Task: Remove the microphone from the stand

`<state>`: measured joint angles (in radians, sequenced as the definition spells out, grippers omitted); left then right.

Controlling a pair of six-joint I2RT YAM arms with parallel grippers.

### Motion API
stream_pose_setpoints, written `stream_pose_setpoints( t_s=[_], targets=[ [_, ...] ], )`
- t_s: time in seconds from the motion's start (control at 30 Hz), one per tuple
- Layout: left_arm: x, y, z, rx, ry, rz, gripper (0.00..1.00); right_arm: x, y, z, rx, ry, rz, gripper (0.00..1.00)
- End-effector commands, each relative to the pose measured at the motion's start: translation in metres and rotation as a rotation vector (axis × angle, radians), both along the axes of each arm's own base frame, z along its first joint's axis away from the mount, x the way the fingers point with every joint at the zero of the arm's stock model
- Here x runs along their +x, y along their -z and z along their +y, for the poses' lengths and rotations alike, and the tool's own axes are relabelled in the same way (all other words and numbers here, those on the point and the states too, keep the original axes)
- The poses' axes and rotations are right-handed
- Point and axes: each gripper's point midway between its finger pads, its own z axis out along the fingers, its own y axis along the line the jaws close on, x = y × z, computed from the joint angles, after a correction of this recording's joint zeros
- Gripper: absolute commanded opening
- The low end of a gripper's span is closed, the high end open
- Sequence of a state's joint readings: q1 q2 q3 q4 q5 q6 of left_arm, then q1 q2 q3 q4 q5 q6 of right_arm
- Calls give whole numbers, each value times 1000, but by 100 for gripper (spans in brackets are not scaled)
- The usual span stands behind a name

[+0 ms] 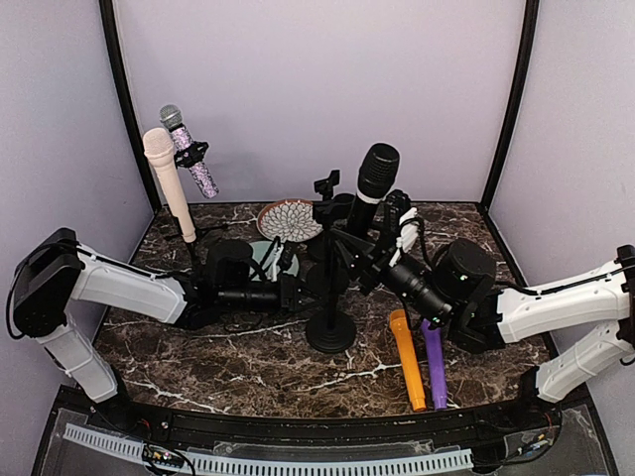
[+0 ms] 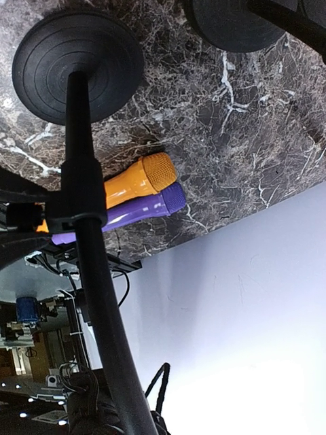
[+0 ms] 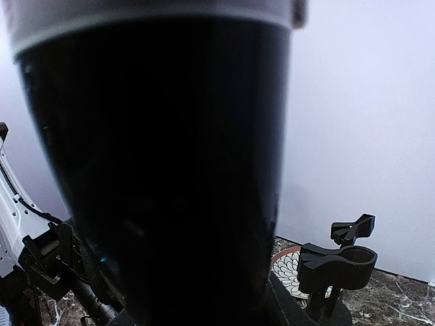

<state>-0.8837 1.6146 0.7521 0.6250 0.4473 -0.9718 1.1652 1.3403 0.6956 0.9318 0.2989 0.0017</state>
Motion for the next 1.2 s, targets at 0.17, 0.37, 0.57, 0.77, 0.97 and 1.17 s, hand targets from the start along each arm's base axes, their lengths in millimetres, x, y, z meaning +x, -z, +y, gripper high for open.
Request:
stream_pose_setpoints(
  t_s=[0.17, 0.37, 0.57, 0.77, 0.97, 1.17],
  targets=[
    [-38, 42, -4, -16, 109, 254, 1, -6, 14, -1, -16, -17, 39, 28],
    [-37, 44, -4, -21, 102, 270, 1, -6, 14, -4, -13, -10, 39, 28],
    [-32, 44, -2, 42, 94, 205, 18, -5, 15, -5, -13, -8, 39, 28],
    [-14, 21, 2, 174, 89, -36, 51, -7, 13, -8, -8, -6, 36, 31],
    [-1, -7, 9, 234, 90, -272, 66, -6, 12, -12, -5, 4, 39, 69],
    [1, -29, 15, 263, 125, -510, 69, -6, 12, -17, -3, 22, 39, 91]
  ],
)
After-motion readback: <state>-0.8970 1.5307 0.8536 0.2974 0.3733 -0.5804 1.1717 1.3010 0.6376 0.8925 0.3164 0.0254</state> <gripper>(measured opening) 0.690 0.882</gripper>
